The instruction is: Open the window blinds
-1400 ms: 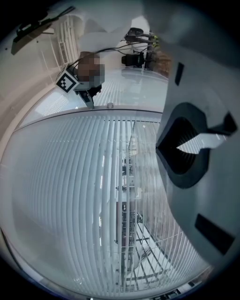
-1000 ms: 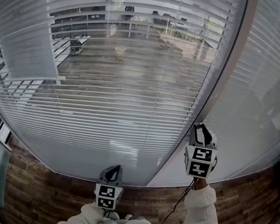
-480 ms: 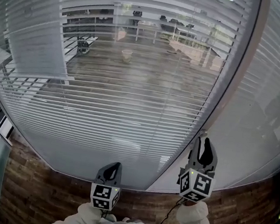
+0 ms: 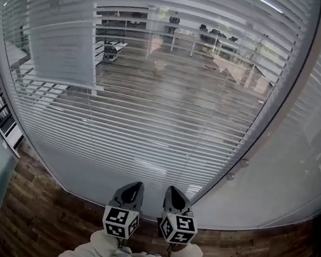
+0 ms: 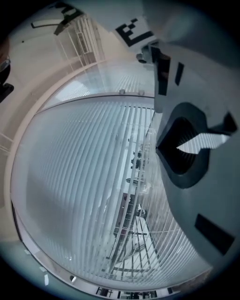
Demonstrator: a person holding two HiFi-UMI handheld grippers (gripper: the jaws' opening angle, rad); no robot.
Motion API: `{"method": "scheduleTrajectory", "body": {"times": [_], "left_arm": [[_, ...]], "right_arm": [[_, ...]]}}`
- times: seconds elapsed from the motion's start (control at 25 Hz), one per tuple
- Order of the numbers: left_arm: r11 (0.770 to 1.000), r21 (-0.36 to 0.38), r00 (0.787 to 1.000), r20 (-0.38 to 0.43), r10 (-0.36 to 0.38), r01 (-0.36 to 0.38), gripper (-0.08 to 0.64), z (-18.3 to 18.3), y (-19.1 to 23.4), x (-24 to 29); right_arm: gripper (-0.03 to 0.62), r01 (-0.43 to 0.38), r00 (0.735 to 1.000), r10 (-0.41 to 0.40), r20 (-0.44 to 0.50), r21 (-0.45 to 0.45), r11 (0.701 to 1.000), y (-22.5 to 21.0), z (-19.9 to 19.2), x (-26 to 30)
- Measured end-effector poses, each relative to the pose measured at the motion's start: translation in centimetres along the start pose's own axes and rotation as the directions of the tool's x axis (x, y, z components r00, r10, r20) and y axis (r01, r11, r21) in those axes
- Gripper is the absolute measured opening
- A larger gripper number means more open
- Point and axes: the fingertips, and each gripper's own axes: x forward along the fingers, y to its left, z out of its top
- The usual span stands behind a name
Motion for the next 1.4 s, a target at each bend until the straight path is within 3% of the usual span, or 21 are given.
{"method": "scheduleTrajectory", "body": {"times": [0.24, 0.52, 1.4], "left_arm": [[0.999, 0.032, 1.0, 0.009, 0.018, -0.019, 0.0, 0.3, 0.7, 0.1], [1.0, 0.029, 1.0, 0.003, -0.009, 0.009, 0.0, 0.2, 0.0, 0.4], [0.998, 0.02, 0.998, -0.023, -0.053, 0.054, 0.0, -0.6, -1.3, 0.2]], "right_arm": [[0.014, 0.017, 0.999, -0.017, 0.028, -0.003, 1.0, -1.3, 1.5, 0.4], [0.014, 0.041, 0.999, -0.042, 0.024, 0.031, 0.999, -1.9, 0.6, -0.3], [0.014, 0.081, 0.997, -0.081, 0.011, -0.008, 0.997, -2.0, 0.2, -1.9]]}}
